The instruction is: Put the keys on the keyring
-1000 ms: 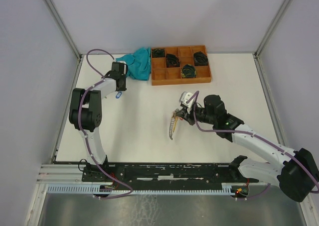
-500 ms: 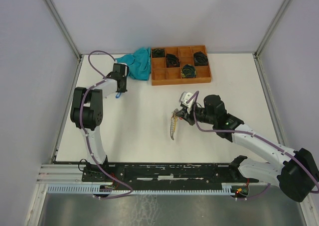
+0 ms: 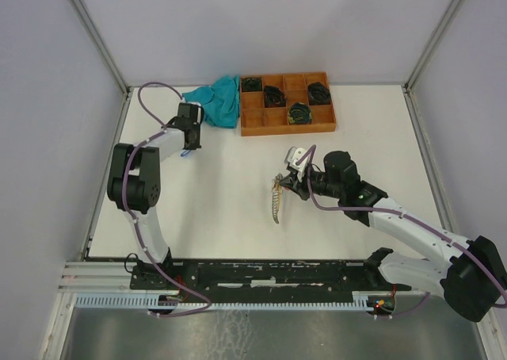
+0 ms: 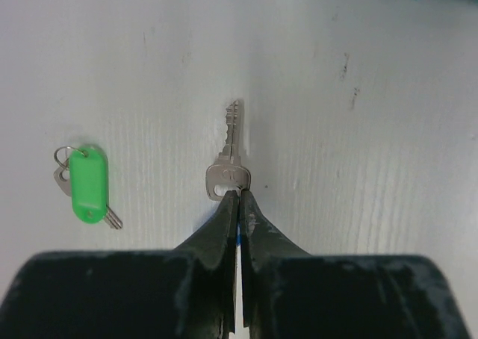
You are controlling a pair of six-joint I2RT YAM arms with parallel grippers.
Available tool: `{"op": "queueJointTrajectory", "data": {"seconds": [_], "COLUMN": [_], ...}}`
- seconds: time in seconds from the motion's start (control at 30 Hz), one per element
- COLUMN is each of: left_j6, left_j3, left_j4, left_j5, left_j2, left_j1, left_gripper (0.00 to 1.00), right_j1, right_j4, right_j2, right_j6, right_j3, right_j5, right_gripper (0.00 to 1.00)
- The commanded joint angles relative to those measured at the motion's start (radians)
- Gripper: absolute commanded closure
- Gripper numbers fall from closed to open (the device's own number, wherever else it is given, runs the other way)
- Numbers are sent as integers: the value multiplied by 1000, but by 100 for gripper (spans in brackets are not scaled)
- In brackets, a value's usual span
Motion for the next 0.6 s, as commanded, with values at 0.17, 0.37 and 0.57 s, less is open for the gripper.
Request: {"op": "queueJointTrajectory", "data": {"seconds": [0.17, 0.37, 0.57], "left_j6": [23, 59, 111], "left_j3": [-153, -421, -704], "left_j4": [129, 404, 774], "left_j5": [178, 317, 601], "left_j2": [-302, -512, -674], "left_j1": [-111, -258, -285], "left_gripper": [97, 97, 97], "right_j1": [-4, -2, -3], "right_j4": [-17, -114, -173], "right_j2": [32, 70, -1], "right_j6": [34, 54, -11], "right_j3": [102, 174, 181], "right_j5": [-107, -113, -85], "right_gripper": [99, 99, 99]}}
